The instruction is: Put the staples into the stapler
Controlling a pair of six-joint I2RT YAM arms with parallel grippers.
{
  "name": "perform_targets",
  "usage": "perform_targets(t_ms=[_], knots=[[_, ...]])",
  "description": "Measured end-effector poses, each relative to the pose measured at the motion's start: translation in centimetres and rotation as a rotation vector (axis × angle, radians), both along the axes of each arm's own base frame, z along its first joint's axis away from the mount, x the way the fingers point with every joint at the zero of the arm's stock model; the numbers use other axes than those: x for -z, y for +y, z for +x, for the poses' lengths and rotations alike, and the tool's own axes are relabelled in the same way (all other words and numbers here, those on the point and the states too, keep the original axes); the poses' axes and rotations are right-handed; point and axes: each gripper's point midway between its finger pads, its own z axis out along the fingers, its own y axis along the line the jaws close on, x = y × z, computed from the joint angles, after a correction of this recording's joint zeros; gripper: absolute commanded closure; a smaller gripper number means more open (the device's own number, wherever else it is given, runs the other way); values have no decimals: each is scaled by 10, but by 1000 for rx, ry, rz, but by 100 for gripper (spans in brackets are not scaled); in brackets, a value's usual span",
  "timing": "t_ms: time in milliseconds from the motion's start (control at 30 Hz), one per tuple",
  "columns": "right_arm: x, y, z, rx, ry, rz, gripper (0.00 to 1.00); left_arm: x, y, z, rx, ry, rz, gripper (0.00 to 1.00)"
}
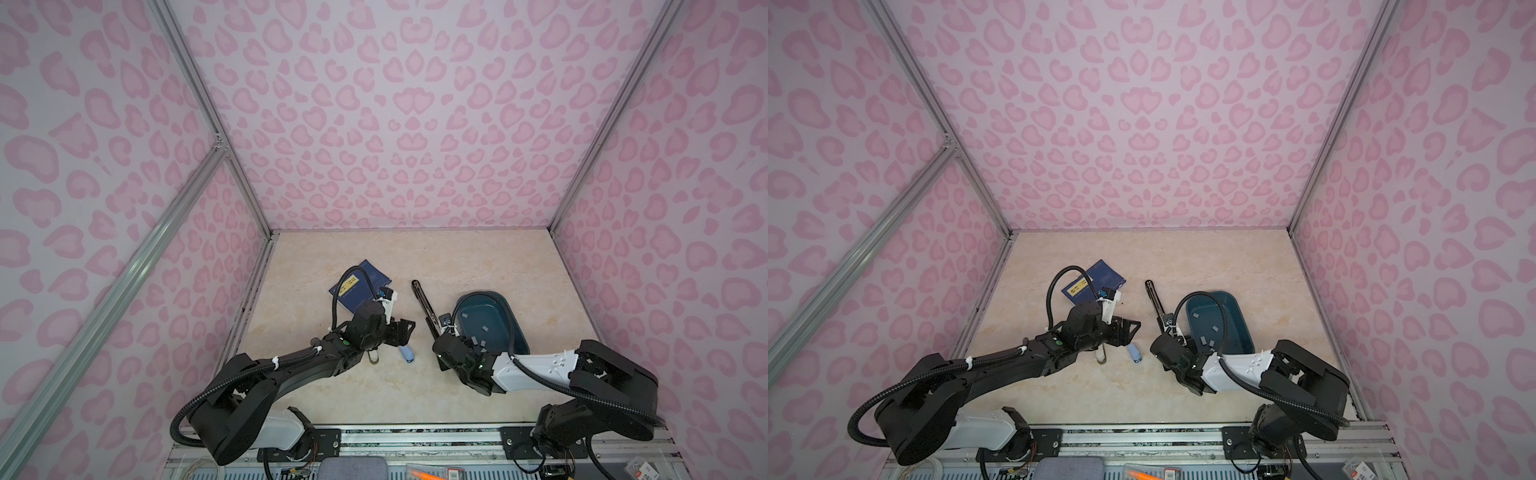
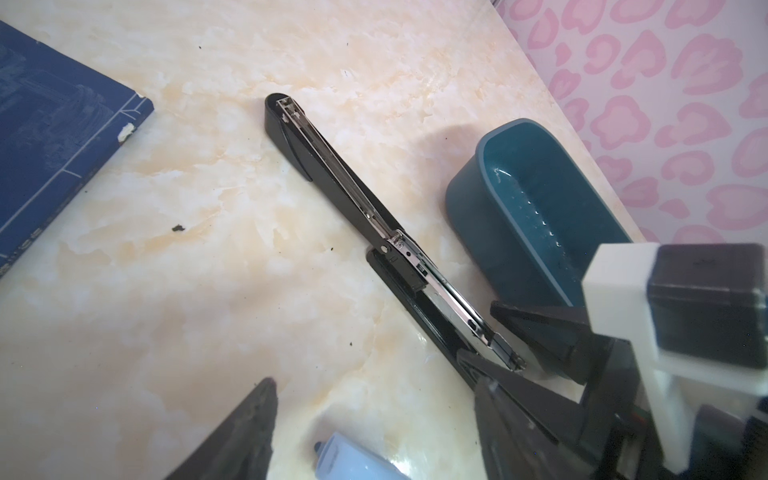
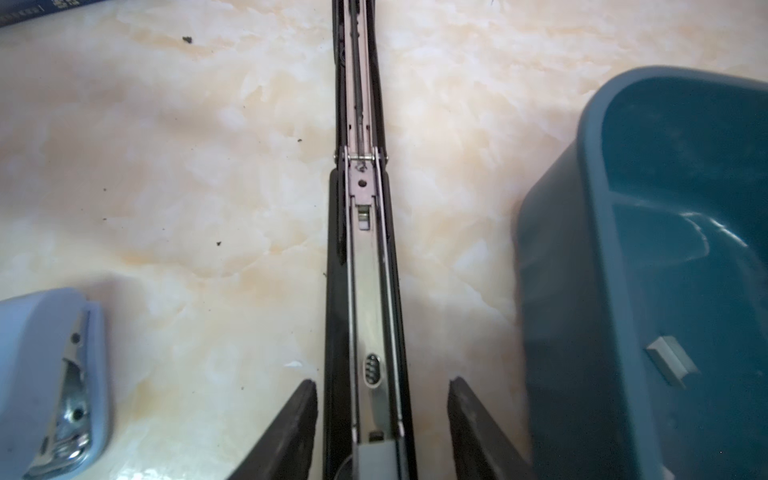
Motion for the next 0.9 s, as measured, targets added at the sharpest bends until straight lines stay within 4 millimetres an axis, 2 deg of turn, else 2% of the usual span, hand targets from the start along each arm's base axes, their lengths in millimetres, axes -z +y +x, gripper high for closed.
perform_targets(t_ms=[200, 367, 667, 900], knots=[[5, 4, -2, -18, 23, 6, 73, 5, -4, 6, -5, 11, 6, 21], [6, 8, -3, -25, 29, 24, 85, 16, -8, 22, -49, 97, -30, 21], [5, 23, -5, -41, 58, 123, 94, 28, -20, 46, -115, 218, -91, 19], [5, 26, 1, -14, 102, 295, 97, 49, -29, 62, -137, 310, -101, 18]])
